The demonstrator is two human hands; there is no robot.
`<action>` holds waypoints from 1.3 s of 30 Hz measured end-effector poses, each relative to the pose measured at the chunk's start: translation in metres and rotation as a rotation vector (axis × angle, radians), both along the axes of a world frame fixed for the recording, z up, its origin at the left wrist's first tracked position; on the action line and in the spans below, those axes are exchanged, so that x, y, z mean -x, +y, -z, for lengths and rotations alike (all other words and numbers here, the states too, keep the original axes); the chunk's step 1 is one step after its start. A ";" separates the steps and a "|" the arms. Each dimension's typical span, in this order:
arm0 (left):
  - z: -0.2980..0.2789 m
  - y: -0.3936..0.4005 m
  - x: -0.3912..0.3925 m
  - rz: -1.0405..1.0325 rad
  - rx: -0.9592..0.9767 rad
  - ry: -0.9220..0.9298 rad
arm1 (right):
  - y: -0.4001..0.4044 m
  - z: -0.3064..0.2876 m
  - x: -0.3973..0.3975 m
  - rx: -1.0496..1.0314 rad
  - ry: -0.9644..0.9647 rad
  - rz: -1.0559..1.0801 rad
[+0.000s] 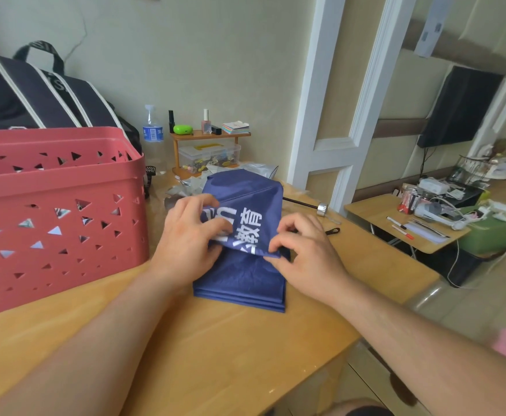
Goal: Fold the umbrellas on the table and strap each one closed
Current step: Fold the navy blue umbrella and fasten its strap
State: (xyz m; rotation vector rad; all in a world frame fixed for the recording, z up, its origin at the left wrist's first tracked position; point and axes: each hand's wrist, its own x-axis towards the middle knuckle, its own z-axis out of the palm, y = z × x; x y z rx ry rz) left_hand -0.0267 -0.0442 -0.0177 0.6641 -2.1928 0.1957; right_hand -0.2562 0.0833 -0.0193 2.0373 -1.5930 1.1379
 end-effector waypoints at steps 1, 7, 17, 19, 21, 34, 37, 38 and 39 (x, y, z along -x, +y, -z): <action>0.000 0.000 0.000 0.010 0.019 -0.013 | 0.002 0.005 0.001 -0.026 0.006 0.001; 0.003 0.001 0.000 0.058 -0.072 -0.094 | 0.012 0.011 0.012 -0.369 -0.026 0.115; 0.003 0.009 0.000 0.088 -0.200 -0.060 | -0.057 -0.067 0.028 -0.512 -0.063 0.256; 0.003 0.009 -0.001 0.093 -0.203 -0.054 | -0.075 -0.069 0.031 -0.609 0.050 0.242; 0.003 0.010 -0.002 0.087 -0.213 -0.049 | -0.082 -0.063 0.034 -0.668 0.128 0.250; 0.001 0.017 -0.004 0.181 -0.142 -0.113 | -0.055 -0.011 0.038 -0.968 -0.071 0.095; -0.003 0.021 -0.007 0.225 -0.095 -0.246 | -0.056 -0.006 0.041 -0.953 0.117 0.142; -0.003 0.022 -0.008 0.241 -0.094 -0.288 | -0.056 -0.005 0.041 -0.937 0.124 0.146; -0.003 0.023 -0.010 0.248 -0.102 -0.303 | -0.056 -0.003 0.042 -0.898 0.106 0.144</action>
